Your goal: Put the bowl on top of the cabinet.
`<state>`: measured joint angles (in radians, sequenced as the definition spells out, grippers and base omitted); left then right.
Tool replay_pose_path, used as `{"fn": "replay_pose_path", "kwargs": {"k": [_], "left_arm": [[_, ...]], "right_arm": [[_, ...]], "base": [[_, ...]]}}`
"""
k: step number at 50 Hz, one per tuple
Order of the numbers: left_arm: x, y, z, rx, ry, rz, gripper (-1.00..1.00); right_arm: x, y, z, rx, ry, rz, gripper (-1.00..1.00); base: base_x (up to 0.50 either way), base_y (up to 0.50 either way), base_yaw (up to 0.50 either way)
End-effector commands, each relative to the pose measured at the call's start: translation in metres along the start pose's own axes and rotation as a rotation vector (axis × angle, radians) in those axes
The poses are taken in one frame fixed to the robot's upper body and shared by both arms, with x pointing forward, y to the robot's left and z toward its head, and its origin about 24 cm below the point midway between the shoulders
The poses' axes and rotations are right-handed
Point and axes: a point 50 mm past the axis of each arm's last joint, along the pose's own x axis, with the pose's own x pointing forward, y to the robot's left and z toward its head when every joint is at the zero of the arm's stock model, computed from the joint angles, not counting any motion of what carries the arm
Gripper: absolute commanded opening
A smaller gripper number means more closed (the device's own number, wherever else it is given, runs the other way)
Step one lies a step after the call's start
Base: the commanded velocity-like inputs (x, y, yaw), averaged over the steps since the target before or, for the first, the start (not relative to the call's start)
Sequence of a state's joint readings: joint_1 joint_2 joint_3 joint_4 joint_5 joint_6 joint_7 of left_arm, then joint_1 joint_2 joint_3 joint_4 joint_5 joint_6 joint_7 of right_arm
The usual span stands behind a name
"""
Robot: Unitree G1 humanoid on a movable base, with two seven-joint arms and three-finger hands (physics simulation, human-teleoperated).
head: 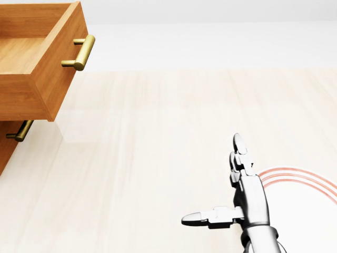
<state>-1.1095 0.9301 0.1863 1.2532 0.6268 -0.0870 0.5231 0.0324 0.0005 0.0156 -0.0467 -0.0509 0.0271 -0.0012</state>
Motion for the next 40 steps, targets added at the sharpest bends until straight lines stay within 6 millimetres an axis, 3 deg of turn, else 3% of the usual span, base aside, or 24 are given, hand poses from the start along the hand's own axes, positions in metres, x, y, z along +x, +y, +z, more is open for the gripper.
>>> {"fn": "replay_pose_path", "kwargs": {"k": [1, 14, 31, 32, 33, 40], "left_arm": [[-0.007, -0.014, 0.006, 0.013, -0.019, -0.043, -0.95], [-0.012, -0.026, 0.016, 0.000, -0.037, -0.073, -0.95], [-0.011, -0.025, 0.019, -0.012, -0.041, -0.067, -0.92], [-0.011, -0.024, 0.019, -0.009, -0.043, -0.067, -0.41], [-0.011, -0.024, 0.019, -0.014, -0.041, -0.065, 1.00], [-0.010, -0.023, 0.019, -0.015, -0.041, -0.061, 1.00]], "right_arm": [[0.000, -0.001, -0.001, 0.000, 0.001, -0.002, 1.00], [0.000, 0.000, 0.000, -0.001, 0.000, -0.002, 1.00], [0.001, 0.000, -0.002, -0.001, 0.005, 0.001, 1.00], [0.001, 0.000, -0.002, -0.001, 0.005, 0.001, 1.00], [0.002, 0.001, -0.003, -0.001, 0.007, 0.001, 1.00], [0.003, 0.001, -0.004, -0.002, 0.009, 0.002, 1.00]], "base": [[0.00, 0.00, 0.00], [0.00, 0.00, 0.00], [0.00, 0.00, 0.00], [0.00, 0.00, 0.00], [0.00, 0.00, 0.00], [0.00, 0.00, 0.00]]}}
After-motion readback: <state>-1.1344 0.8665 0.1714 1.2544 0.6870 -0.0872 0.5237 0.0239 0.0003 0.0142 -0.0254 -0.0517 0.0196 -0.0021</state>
